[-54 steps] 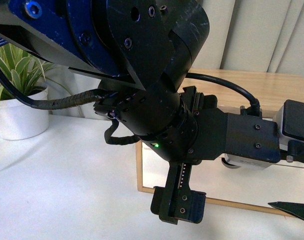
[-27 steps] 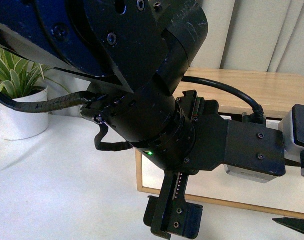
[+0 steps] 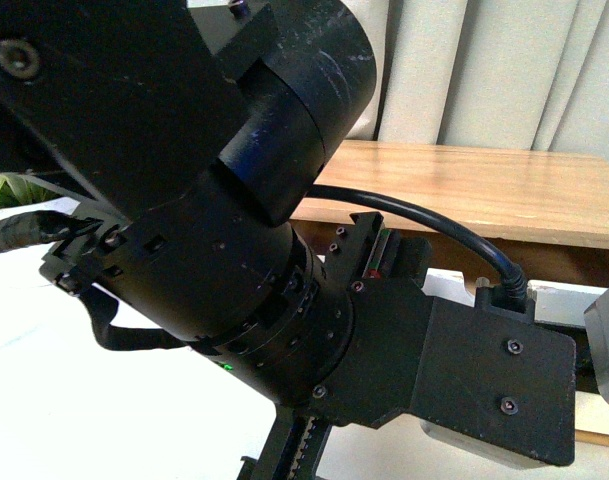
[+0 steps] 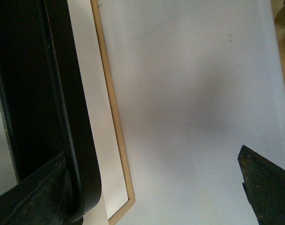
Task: Pull drawer
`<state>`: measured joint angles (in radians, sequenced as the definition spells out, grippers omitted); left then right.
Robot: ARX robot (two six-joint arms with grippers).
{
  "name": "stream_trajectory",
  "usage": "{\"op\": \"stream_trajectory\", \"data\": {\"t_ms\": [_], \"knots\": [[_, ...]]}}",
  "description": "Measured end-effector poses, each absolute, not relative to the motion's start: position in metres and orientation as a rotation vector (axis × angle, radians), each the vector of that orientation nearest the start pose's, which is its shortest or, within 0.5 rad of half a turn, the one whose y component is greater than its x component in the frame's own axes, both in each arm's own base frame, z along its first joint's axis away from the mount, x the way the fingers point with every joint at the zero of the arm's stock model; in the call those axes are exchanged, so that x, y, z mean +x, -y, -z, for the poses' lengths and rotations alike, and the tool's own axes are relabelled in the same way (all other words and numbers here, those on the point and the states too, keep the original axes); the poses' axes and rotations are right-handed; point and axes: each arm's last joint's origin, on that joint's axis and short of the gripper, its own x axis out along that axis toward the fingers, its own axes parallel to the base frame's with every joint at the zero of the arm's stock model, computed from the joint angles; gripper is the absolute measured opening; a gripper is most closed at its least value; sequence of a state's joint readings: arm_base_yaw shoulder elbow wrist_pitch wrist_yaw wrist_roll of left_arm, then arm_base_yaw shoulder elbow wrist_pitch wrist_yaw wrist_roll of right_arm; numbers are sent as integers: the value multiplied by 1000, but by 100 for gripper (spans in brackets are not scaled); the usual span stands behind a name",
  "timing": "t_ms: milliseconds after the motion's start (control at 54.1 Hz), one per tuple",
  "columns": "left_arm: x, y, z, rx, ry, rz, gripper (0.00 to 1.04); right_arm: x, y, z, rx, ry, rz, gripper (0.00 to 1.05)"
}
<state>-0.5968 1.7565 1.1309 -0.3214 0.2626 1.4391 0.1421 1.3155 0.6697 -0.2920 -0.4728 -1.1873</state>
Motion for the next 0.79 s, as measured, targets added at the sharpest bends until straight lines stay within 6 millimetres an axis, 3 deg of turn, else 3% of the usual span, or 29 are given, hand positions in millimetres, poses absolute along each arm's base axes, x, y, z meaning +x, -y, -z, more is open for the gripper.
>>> {"op": "stream_trajectory", "data": {"t_ms": [388,795], "knots": [[291,200,-188,1320,-134,1340,98,231,-45,-186,-868,-429,-1044,96],[295,189,-213,1174,-44,1250,98,222,-30,-212,-831,-294,-957,96]]}}
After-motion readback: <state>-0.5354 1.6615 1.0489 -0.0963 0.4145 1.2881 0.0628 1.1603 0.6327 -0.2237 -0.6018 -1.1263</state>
